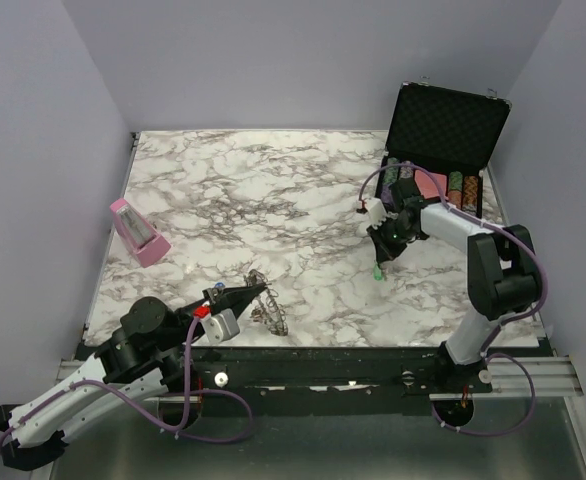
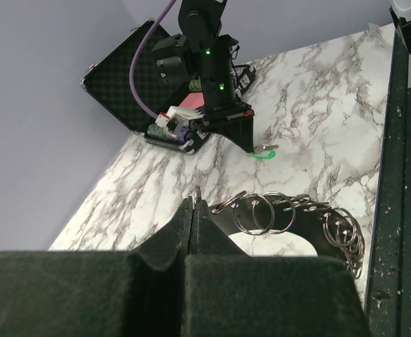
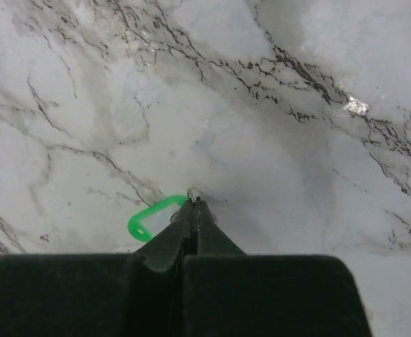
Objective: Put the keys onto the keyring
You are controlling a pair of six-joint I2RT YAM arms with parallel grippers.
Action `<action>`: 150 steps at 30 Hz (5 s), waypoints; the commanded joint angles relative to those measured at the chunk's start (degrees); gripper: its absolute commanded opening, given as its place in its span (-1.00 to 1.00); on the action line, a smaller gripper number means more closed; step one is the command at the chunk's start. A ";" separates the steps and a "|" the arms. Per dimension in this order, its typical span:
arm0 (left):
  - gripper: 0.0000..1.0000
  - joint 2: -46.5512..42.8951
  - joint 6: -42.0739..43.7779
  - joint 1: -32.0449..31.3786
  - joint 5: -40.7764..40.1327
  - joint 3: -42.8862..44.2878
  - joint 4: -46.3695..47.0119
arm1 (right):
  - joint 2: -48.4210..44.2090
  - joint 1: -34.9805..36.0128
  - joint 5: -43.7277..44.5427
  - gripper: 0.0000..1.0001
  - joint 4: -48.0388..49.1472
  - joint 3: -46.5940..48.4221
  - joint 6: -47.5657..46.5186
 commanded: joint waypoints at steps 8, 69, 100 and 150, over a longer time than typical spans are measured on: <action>-1.00 0.22 0.23 0.01 -0.67 0.10 0.84 | -5.26 0.48 -1.82 -0.97 11.39 -7.56 4.51; -1.00 0.48 0.50 0.01 -0.49 0.46 -0.39 | 8.36 0.40 0.47 -0.46 -12.60 10.71 -2.61; -1.00 1.01 0.67 0.01 -0.40 0.63 -0.74 | 15.92 0.48 -3.31 -0.43 -21.82 19.76 -6.92; -1.00 1.63 0.67 0.10 -0.14 0.72 -0.92 | 19.88 0.40 -8.14 -0.37 -29.47 25.12 -13.16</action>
